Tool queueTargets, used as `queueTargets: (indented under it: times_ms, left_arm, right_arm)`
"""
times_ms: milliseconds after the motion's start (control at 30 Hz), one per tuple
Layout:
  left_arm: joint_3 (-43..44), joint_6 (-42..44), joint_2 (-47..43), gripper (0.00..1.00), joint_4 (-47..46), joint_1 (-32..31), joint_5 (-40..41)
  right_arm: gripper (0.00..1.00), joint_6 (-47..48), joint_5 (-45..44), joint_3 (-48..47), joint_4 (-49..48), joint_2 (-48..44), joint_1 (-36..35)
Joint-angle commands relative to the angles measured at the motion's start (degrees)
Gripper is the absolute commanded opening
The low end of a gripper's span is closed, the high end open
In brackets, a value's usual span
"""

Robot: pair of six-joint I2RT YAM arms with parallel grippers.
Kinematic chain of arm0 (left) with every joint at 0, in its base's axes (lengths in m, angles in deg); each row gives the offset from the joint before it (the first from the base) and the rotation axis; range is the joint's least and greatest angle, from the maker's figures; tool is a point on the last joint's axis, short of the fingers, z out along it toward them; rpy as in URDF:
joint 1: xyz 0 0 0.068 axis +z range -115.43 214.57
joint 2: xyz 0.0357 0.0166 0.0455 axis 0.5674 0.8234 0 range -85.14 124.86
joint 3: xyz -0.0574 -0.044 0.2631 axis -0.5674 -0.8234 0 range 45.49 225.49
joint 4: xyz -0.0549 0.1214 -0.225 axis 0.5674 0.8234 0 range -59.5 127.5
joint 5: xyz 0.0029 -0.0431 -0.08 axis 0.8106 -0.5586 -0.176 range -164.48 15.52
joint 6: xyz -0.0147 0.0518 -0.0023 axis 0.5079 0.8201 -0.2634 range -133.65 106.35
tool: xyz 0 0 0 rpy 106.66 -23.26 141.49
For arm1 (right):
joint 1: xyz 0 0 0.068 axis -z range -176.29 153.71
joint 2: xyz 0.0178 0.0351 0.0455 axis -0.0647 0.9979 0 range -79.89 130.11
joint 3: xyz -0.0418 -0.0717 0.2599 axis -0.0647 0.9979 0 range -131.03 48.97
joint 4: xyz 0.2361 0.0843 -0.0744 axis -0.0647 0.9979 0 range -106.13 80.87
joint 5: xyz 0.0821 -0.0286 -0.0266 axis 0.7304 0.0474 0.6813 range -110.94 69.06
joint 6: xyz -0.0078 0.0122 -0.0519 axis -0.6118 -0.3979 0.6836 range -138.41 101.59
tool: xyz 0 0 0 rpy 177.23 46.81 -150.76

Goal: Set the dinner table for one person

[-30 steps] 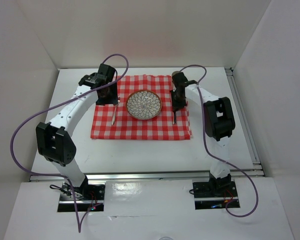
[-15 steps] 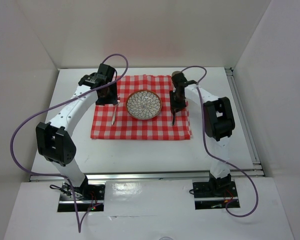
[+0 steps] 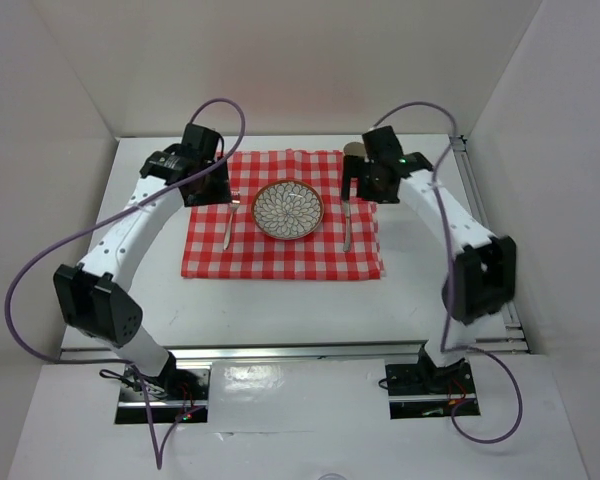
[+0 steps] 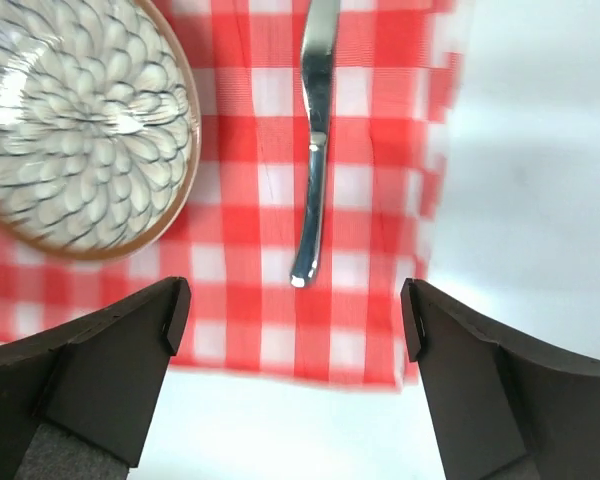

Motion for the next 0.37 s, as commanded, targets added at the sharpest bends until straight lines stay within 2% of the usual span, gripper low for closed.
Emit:
queueTargets:
  times_ms: [0,133,333]
  left_arm:
    - [0.28,-1.73,-6.54,0.67,-2.75,-0.24,-1.69]
    - [-4.02,-2.44,-12.08,0.75,-8.45,-0.24,-4.15]
    - [-8.17,-3.49,-17.71,0.78,-13.13,-0.24,-6.78]
  right_arm:
    - [1.0,-5.67,-8.2,6.12,0.86,-16.43,0.11]
    - [1.0,-9.45,-12.35,13.59,5.07,-25.32,2.91]
    - [1.0,-10.53,-15.35,20.28,6.75,-35.69,3.97]
